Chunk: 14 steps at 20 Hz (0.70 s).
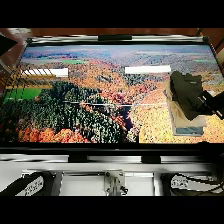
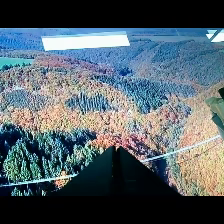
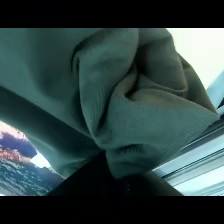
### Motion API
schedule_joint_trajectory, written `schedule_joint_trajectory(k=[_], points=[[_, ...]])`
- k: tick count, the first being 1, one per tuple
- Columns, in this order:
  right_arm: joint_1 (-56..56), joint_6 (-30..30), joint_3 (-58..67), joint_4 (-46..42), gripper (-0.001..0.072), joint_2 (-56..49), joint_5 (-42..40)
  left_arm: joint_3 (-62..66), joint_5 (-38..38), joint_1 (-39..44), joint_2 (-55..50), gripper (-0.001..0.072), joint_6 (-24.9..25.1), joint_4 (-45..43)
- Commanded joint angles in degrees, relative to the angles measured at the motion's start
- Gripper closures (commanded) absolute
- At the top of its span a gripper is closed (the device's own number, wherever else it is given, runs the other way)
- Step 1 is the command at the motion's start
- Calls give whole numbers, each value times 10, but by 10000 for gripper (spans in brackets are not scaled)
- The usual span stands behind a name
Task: Fold the shirts.
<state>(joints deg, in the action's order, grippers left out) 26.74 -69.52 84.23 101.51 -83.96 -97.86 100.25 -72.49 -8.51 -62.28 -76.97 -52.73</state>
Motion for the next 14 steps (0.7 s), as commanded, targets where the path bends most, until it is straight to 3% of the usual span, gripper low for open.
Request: schedule_joint_trajectory(k=[1, 2, 5, 7, 9, 11, 12, 14], points=[[-1, 14, -14, -30, 267, 1, 12, 0, 0, 0, -1, 671, 0, 0], [-1, -8, -10, -30, 187, 4, 8, 0, 0, 0, -3, 671, 0, 0], [0, -27, 63, -48, 187, 20, 21, 0, 0, 2, -21, 671, 1, 0], [-1, -28, 167, -48, 198, 25, 101, 0, -3, 16, -44, 673, 29, -12], [-31, -33, 253, -16, 232, 36, 240, 0, -3, 58, -77, 674, 22, -105], [-113, -67, 285, -16, 232, 50, 347, 0, -20, 120, -119, 674, -33, -245], [-167, -87, 285, -26, 232, 52, 354, 0, -45, 151, -144, 674, -51, -300], [-289, -109, 281, -103, 227, 30, 276, 0, -110, 200, -191, 671, -63, -363]])
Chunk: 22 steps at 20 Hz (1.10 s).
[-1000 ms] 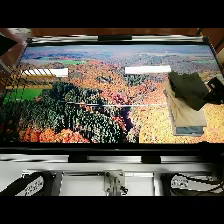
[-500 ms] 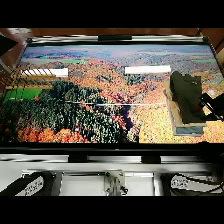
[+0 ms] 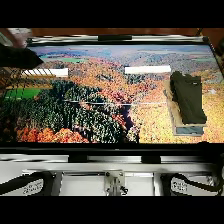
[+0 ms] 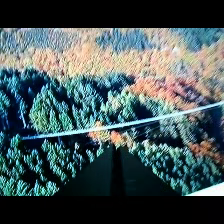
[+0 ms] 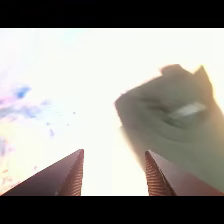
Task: Fold the shirts.
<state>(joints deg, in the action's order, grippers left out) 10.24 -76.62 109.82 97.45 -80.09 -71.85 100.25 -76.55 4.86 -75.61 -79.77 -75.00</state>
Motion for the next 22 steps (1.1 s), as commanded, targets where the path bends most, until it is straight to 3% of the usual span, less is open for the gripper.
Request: schedule_joint_trajectory(k=[1, 3, 4, 10, 22], points=[[-170, -36, 18, -87, 199, -33, -43, 0, -95, 79, -79, 594, -36, -141], [-212, -35, 14, -32, 165, -92, -141, 0, -136, 93, -118, 55, -73, -140], [-220, -36, 14, 2, 165, -120, -174, 0, -151, 94, -135, 20, -90, -140], [-244, -14, 14, 1, 165, -191, -209, -25, -125, 99, -145, 28, -95, -126], [-243, -15, 14, 8, 166, -193, -205, -85, -64, 101, -135, 28, -95, -101]])
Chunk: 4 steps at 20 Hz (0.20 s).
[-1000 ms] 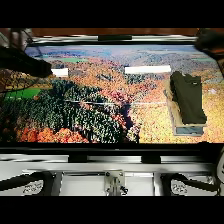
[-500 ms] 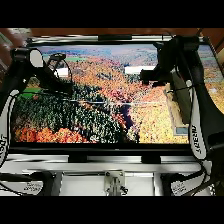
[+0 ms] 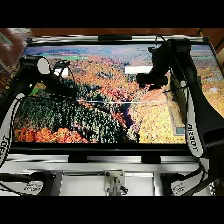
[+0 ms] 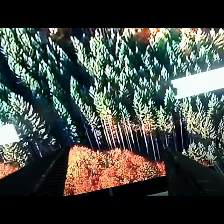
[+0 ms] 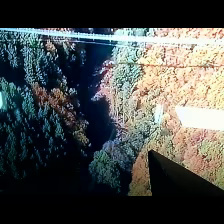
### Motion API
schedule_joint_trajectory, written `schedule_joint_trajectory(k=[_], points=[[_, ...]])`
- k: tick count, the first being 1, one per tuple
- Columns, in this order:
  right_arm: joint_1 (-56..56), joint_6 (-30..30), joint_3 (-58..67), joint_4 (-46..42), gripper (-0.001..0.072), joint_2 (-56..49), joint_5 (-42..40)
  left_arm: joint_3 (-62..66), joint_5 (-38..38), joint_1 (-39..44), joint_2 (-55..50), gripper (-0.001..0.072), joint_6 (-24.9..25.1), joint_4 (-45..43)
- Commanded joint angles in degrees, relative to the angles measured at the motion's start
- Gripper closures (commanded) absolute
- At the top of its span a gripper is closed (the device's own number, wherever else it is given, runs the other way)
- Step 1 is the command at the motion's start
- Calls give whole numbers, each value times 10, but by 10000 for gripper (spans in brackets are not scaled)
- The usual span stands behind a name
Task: Fold the shirts.
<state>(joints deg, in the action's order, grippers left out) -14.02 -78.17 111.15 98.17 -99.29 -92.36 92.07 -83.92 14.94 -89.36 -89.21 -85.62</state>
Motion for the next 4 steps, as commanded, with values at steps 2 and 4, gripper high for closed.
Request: schedule_joint_trajectory(k=[2, 4], points=[[-1, 1, 0, 1, 166, -1, 0, -3, 9, 0, 3, 28, 0, 5], [-1, 1, 0, 1, 166, -1, 0, -3, 9, 0, 3, 28, 0, 5]])
